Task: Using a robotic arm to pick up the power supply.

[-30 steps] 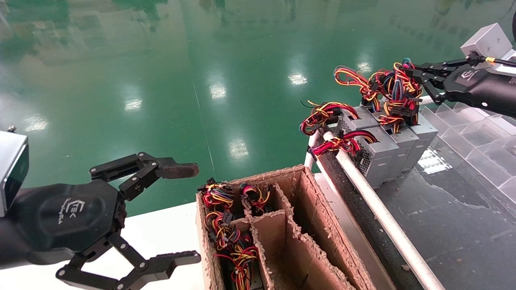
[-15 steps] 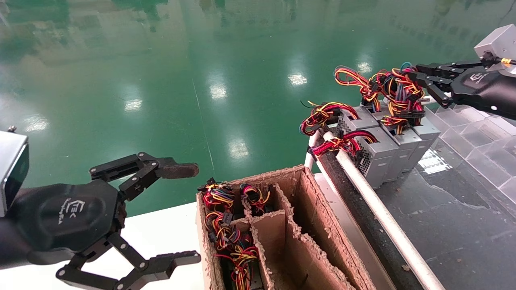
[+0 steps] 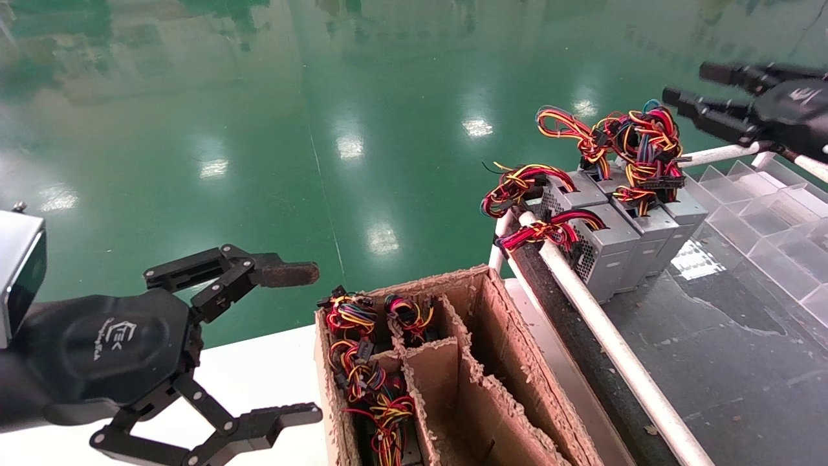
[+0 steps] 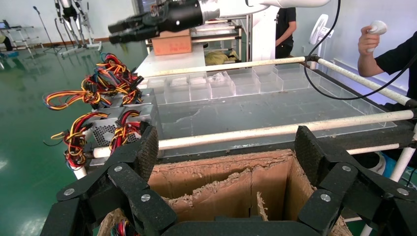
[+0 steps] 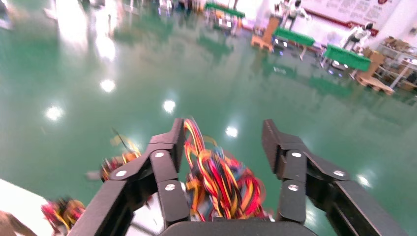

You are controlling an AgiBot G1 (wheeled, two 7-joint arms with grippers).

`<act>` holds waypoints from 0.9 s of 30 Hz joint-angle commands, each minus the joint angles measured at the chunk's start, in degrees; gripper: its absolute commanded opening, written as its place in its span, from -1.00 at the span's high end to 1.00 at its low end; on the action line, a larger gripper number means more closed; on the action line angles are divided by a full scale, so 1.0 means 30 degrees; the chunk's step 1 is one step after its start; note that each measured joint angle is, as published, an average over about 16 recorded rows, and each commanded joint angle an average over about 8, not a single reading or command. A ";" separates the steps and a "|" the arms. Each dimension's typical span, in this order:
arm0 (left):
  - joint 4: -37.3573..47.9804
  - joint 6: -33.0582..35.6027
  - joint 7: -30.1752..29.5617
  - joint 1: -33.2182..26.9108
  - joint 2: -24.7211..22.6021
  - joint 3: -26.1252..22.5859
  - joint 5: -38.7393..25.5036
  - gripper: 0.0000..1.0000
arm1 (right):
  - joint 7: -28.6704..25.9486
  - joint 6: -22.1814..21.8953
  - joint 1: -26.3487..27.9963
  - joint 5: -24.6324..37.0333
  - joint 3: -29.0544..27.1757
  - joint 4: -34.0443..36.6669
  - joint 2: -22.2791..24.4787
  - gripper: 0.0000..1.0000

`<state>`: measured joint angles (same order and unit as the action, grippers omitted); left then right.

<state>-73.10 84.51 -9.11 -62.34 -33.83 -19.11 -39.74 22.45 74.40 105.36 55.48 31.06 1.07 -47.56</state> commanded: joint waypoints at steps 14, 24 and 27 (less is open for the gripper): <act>0.0014 -0.0002 0.0006 0.0000 0.0001 -0.0006 0.0007 -1.00 | -0.2777 0.2412 -0.1771 -0.1844 -0.1534 -0.3123 0.0895 -1.00; 0.0016 -0.0002 0.0009 -0.0003 0.0002 -0.0011 0.0010 -1.00 | -0.4360 0.2670 -0.4220 -0.2359 -0.2198 -0.7277 0.1522 -1.00; 0.0016 -0.0002 0.0010 -0.0003 0.0002 -0.0012 0.0011 -1.00 | -0.4834 0.2748 -0.4954 -0.2513 -0.2397 -0.8522 0.1710 -1.00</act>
<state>-73.06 84.50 -9.08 -62.35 -33.82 -19.15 -39.71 7.95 82.64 90.50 47.94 23.87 -24.49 -42.43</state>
